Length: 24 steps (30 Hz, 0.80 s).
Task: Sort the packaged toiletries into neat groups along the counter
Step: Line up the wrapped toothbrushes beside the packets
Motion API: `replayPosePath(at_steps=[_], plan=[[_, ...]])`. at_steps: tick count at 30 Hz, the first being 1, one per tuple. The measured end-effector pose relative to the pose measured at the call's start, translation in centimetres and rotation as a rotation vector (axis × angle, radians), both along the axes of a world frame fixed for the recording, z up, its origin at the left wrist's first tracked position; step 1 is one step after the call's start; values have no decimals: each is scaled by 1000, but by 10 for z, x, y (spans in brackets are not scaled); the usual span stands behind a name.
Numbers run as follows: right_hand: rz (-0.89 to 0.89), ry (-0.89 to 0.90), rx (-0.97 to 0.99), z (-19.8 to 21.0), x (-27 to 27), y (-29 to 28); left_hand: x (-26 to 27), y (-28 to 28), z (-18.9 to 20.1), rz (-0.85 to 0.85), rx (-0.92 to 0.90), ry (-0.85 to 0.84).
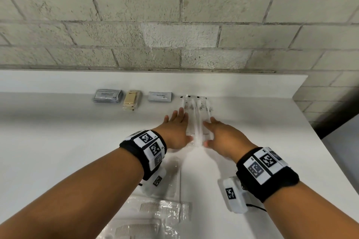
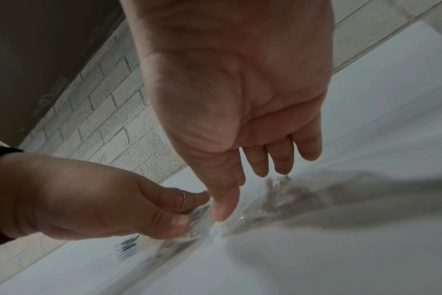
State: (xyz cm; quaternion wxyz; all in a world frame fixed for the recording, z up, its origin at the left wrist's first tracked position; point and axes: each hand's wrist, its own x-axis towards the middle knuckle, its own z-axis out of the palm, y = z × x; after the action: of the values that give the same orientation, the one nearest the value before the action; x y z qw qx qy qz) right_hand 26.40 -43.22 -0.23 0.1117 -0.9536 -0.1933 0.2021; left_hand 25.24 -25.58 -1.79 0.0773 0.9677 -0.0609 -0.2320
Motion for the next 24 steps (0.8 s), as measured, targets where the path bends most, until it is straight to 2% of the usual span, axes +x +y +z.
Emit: replayPosePath(at_steps=[6, 15, 19, 24], plan=[[4, 17, -16, -3, 1, 6, -3, -1, -3, -4, 10, 89], [-13, -4, 35, 0, 0, 2, -4, 2, 7, 44, -68, 33], [-38, -23, 84, 10, -16, 1, -31, 16, 28, 64, -106, -49], [58, 58, 109, 22, -62, 15, -94, 50, 43, 174, -141, -55]])
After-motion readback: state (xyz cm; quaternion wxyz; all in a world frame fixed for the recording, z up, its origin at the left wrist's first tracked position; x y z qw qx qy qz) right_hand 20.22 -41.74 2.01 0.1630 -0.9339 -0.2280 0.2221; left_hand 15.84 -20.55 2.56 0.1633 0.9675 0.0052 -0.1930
